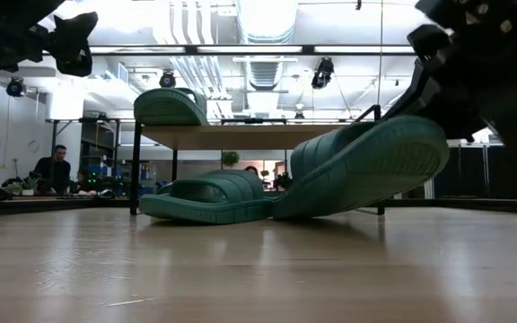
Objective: Pick and place slides into the shelf
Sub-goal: Put the blue slipper on the shelf
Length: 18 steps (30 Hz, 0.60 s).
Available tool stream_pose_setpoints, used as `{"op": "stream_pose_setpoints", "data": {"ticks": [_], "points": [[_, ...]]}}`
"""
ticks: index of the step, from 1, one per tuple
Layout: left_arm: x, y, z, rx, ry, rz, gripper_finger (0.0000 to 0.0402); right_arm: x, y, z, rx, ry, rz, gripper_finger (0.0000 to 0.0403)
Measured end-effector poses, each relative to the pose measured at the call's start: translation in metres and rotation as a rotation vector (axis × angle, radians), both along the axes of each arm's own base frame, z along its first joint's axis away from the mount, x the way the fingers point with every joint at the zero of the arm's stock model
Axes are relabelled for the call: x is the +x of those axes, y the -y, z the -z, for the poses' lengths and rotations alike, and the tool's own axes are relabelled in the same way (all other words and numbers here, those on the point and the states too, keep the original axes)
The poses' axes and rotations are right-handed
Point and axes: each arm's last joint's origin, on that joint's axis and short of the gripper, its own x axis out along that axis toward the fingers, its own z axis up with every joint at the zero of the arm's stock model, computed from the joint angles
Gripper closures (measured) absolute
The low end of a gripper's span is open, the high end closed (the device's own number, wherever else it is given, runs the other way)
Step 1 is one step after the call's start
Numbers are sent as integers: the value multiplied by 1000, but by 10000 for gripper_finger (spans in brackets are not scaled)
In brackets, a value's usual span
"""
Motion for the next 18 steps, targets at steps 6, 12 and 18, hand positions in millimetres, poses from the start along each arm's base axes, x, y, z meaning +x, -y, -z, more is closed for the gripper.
{"op": "stream_pose_setpoints", "data": {"ticks": [6, 12, 18], "points": [[0, 0, 0, 0, 2, 0, 191, 2, -8, -9, -15, -14, -18, 390], [0, 0, 0, 0, 3, 0, 191, 5, -13, -19, -35, -40, -23, 390], [0, 0, 0, 0, 3, 0, 191, 5, -16, -29, -46, -73, -8, 390]]}}
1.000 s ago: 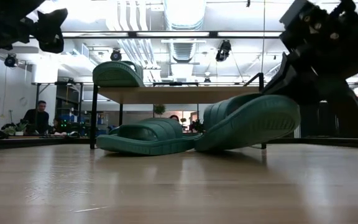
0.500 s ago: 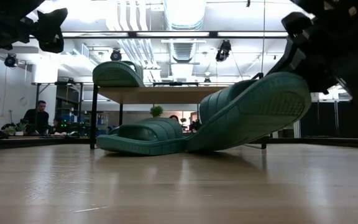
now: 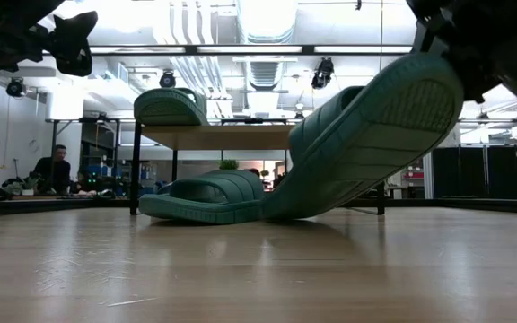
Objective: Pick and place slides into the shelf
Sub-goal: Put the blue slipper on the shelf
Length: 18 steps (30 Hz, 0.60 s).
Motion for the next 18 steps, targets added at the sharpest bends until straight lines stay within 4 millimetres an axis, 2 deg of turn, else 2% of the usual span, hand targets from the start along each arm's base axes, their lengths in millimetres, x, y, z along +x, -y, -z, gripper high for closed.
{"op": "stream_pose_setpoints", "data": {"ticks": [18], "points": [[0, 0, 0, 0, 0, 0, 191, -8, -13, -11, 6, -14, -15, 390]]}}
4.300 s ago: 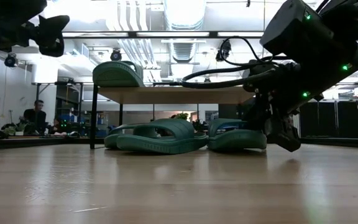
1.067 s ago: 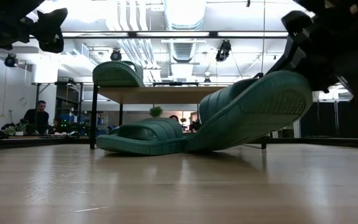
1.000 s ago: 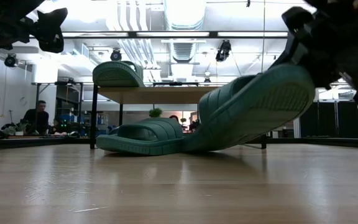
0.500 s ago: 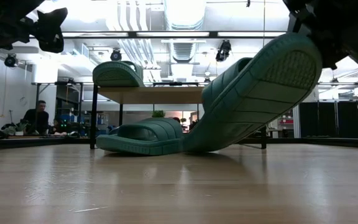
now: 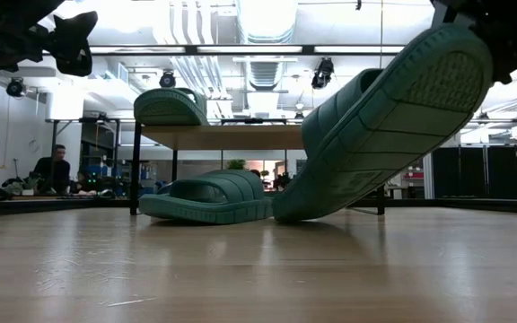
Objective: Pick and place slides into the shelf
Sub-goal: Put the blue slipper on the shelf
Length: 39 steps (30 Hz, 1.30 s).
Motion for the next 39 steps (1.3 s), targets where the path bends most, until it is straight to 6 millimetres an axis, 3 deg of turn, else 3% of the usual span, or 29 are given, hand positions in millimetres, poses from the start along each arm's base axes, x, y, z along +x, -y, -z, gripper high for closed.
{"op": "stream_pose_setpoints", "data": {"ticks": [17, 25, 39], "points": [[0, 0, 0, 0, 0, 0, 191, 0, -6, -15, -26, -26, -13, 390], [0, 0, 0, 0, 0, 0, 191, -3, -14, -26, -101, 53, -7, 390], [0, 0, 0, 0, 1, 0, 191, -2, -13, -28, -159, 97, 15, 390]]}}
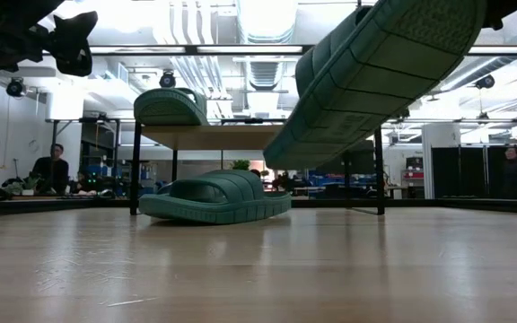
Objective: Pick and place slides into the shelf
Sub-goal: Put the blue slipper on the shelf
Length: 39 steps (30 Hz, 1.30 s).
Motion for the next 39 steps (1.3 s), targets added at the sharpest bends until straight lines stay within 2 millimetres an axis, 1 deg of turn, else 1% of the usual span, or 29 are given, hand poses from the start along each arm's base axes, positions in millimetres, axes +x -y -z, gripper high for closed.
{"op": "stream_pose_setpoints", "data": {"ticks": [11, 26, 39], "points": [[0, 0, 0, 0, 0, 0, 191, 0, 0, -1, -31, -9, -6, 390], [0, 0, 0, 0, 0, 0, 191, -3, 4, -14, -32, 12, -10, 390], [0, 0, 0, 0, 0, 0, 191, -2, 8, -20, -111, 92, 43, 390]]}}
